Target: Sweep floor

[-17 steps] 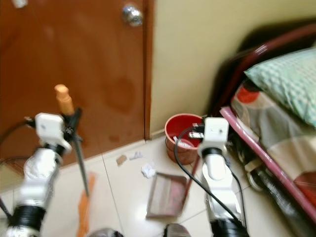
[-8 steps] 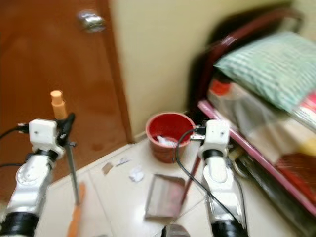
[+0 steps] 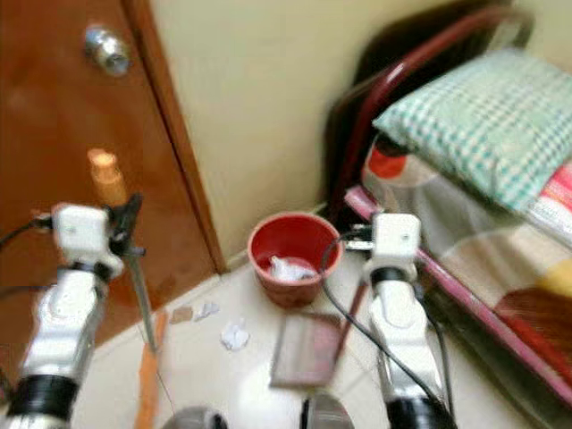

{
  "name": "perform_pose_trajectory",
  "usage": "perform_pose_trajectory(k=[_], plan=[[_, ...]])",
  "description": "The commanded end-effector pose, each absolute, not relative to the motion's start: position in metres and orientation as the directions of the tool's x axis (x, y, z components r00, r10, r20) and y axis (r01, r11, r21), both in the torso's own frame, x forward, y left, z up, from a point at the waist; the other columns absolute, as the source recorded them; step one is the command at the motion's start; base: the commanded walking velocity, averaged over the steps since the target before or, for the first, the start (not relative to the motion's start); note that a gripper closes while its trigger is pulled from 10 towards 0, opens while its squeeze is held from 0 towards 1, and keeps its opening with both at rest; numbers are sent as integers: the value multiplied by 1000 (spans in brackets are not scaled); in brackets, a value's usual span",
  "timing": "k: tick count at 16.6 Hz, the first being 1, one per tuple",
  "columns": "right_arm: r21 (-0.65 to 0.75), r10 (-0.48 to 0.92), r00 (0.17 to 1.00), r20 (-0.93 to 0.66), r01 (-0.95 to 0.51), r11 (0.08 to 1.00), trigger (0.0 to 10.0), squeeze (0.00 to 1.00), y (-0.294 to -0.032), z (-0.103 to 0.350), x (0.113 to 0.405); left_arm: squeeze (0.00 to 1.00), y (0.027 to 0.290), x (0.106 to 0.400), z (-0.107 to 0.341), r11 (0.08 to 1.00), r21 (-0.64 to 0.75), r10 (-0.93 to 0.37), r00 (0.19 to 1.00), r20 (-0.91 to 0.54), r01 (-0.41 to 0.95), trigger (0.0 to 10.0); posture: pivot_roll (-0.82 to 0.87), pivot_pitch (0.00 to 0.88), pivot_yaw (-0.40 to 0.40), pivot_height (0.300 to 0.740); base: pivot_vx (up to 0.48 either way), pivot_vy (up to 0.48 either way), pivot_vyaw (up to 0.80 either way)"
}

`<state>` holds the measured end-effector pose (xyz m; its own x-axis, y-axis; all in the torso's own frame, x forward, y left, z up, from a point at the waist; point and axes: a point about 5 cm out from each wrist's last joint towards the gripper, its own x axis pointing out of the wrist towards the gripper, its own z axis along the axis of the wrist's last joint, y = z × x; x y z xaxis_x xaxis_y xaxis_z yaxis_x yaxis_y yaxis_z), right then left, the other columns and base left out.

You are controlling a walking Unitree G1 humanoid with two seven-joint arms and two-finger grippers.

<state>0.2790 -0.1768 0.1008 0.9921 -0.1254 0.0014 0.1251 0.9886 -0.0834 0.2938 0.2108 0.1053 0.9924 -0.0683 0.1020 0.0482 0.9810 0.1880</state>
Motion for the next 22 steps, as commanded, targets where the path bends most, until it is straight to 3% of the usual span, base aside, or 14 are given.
perform_pose_trajectory(k=[1,6,11,14,18,22], plan=[[-108,-127,991,32,130,986,10000,0,-179,108,280,0,218,293,114,979,205,-48,989,143,18,10000,-44,78,-2,740,0,0,0],[-96,-114,993,22,116,989,10000,0,-176,107,281,0,229,304,108,965,255,33,992,118,-62,10000,-39,101,-6,740,0,0,0],[-100,-131,991,11,131,986,10000,0,-176,107,284,0,212,335,121,954,287,43,985,167,-91,10000,-57,121,0,740,0,0,0],[-97,-152,988,-5,150,984,10000,0,-176,104,283,0,167,357,132,957,289,-97,976,196,37,10000,-67,141,10,740,0,0,0],[-102,-169,986,-12,167,981,10000,0,-178,103,278,0,111,355,112,917,266,-330,940,84,298,10000,-84,171,18,740,0,0,0],[-160,-263,965,-19,257,953,10000,0,-189,104,288,0,85,340,88,831,258,-504,863,-27,493,10000,-72,191,21,740,0,0,0]])
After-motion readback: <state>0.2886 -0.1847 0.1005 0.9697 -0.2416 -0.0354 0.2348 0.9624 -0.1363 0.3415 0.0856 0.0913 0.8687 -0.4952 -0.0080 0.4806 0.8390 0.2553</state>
